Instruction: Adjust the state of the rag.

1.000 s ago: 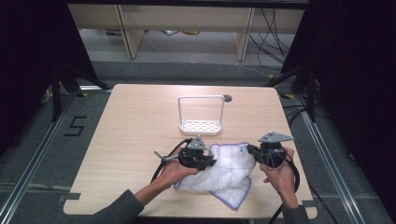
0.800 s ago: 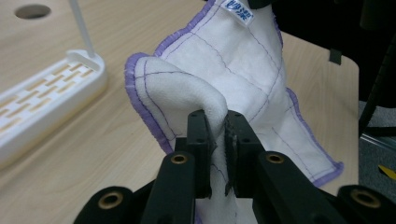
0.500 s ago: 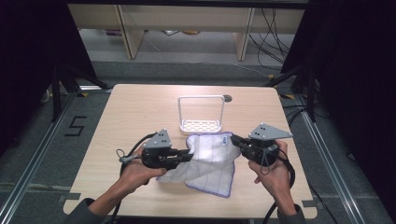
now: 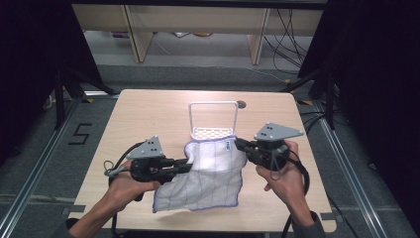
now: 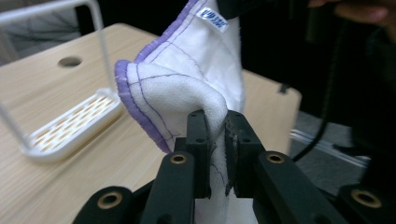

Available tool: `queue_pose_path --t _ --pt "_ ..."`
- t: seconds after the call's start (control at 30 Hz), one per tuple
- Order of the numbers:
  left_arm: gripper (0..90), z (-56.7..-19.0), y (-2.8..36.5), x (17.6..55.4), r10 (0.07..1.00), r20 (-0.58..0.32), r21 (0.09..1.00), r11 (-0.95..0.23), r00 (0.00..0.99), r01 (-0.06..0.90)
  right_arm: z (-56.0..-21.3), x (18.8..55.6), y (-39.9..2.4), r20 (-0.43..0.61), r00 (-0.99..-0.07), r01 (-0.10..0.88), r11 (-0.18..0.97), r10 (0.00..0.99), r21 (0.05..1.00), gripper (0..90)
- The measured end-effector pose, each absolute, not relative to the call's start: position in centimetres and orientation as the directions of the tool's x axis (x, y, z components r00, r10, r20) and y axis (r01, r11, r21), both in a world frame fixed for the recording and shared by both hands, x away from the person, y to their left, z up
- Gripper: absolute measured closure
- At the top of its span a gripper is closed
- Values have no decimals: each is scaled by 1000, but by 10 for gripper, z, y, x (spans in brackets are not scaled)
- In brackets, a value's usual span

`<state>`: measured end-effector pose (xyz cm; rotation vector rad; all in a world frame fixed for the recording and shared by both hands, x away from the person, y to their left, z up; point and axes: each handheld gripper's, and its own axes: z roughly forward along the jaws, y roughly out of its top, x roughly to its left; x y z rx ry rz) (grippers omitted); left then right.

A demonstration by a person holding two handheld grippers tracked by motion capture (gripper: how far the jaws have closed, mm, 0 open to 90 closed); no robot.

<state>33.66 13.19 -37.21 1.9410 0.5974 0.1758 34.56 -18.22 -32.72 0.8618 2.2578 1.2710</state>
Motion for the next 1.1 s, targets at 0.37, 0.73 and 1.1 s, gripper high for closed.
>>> queue_pose_path --t 0.37,0.73,1.1 --pt "769 -485 111 392 625 27 779 -503 780 376 -450 439 -144 -5 -658 541 477 753 693 880" --pt "628 -494 102 353 535 68 777 -558 842 291 -462 420 -150 -73 -690 494 542 720 679 879" --pt "487 -475 143 348 589 -140 846 -347 796 406 -469 374 -165 -53 -722 499 572 690 651 875"
